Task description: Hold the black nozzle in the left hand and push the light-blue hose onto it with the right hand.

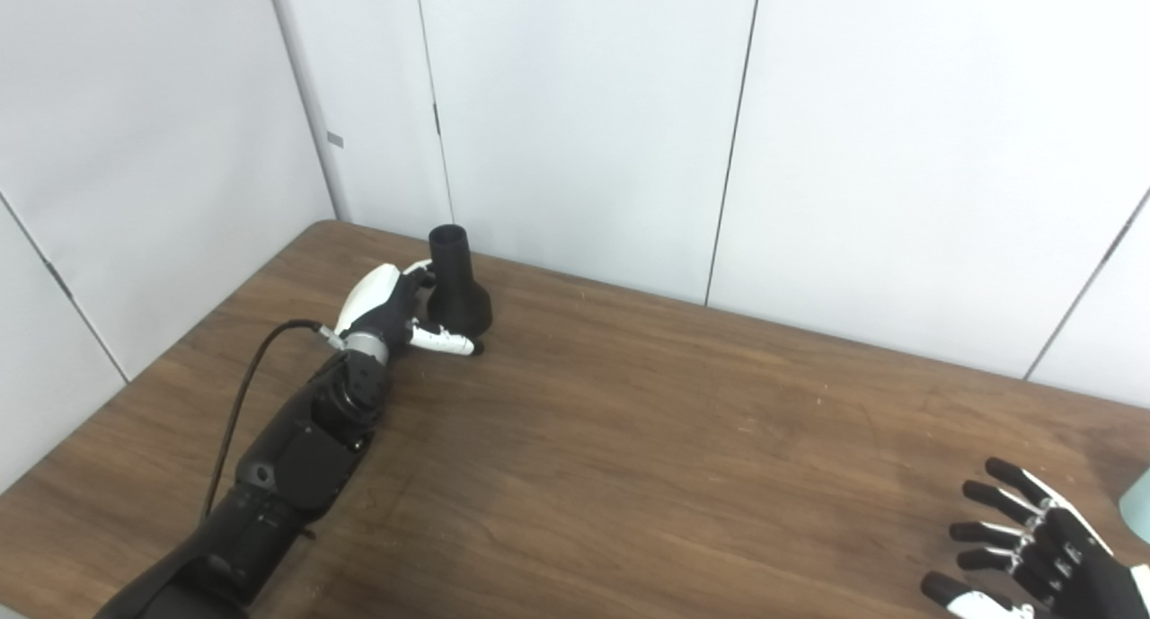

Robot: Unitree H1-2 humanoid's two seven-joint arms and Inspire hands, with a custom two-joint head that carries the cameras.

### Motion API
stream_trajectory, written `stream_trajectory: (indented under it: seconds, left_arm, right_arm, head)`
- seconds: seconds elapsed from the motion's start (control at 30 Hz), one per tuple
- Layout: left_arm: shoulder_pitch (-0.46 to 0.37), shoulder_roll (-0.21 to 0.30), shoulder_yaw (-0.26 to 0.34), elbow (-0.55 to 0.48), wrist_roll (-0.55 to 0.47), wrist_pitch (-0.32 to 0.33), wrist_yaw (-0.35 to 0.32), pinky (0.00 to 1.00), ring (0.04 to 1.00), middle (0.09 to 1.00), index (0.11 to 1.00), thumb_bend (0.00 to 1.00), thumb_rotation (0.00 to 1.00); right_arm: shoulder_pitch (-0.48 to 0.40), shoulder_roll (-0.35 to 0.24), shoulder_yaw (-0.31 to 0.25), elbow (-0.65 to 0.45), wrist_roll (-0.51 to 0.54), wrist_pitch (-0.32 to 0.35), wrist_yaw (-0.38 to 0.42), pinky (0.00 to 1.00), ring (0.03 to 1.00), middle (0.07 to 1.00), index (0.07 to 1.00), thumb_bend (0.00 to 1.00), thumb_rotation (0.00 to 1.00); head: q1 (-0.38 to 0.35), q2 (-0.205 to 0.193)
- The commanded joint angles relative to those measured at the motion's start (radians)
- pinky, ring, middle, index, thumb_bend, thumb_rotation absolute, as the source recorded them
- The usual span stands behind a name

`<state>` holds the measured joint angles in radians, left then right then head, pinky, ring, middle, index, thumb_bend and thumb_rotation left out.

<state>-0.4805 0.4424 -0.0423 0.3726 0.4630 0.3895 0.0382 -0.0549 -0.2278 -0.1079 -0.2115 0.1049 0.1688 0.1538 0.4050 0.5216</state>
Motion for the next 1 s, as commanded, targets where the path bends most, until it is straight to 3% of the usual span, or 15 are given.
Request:
stream_trajectory:
  seconds: [0.0, 0.47, 0.7, 0.83, 0.9, 0.97]
  left_arm:
    - [-0.033, 0.006, -0.008, 0.008, -0.007, -0.002, -0.010, 0.97, 0.905, 0.858, 0.840, 0.89, 0.19]
    - [-0.051, 0.006, -0.026, 0.036, 0.001, 0.013, -0.007, 0.99, 0.908, 0.860, 0.832, 0.89, 0.20]
    - [-0.051, -0.005, -0.030, 0.084, -0.013, -0.047, 0.019, 0.78, 0.855, 0.804, 0.796, 0.86, 0.17]
    - [-0.049, -0.019, -0.023, 0.123, -0.033, -0.115, 0.047, 0.62, 0.722, 0.632, 0.679, 0.81, 0.09]
    - [-0.054, -0.027, -0.021, 0.145, -0.042, -0.139, 0.054, 0.59, 0.643, 0.590, 0.622, 0.80, 0.06]
    - [-0.056, -0.031, -0.022, 0.158, -0.046, -0.149, 0.051, 0.63, 0.607, 0.600, 0.593, 0.79, 0.05]
  right_arm:
    - [-0.017, -0.015, -0.011, -0.037, 0.012, -0.017, -0.001, 0.52, 0.608, 0.757, 0.813, 0.71, 0.05]
    - [-0.017, -0.012, -0.013, -0.033, 0.016, -0.022, 0.000, 0.51, 0.605, 0.753, 0.809, 0.72, 0.06]
    - [-0.016, -0.014, -0.014, -0.034, 0.018, -0.023, 0.001, 0.52, 0.600, 0.750, 0.804, 0.72, 0.07]
    - [-0.013, -0.017, -0.014, -0.038, 0.013, -0.024, 0.000, 0.52, 0.600, 0.750, 0.799, 0.72, 0.08]
    - [-0.013, -0.017, -0.014, -0.038, 0.013, -0.024, 0.000, 0.52, 0.601, 0.751, 0.800, 0.71, 0.09]
    - [-0.014, -0.018, -0.014, -0.035, 0.011, -0.026, -0.001, 0.52, 0.601, 0.751, 0.800, 0.71, 0.09]
  head:
    - [0.000, 0.001]
    - [-0.006, 0.002]
    - [-0.010, 0.004]
    - [-0.010, 0.009]
    - [-0.010, 0.010]
    - [-0.010, 0.013]
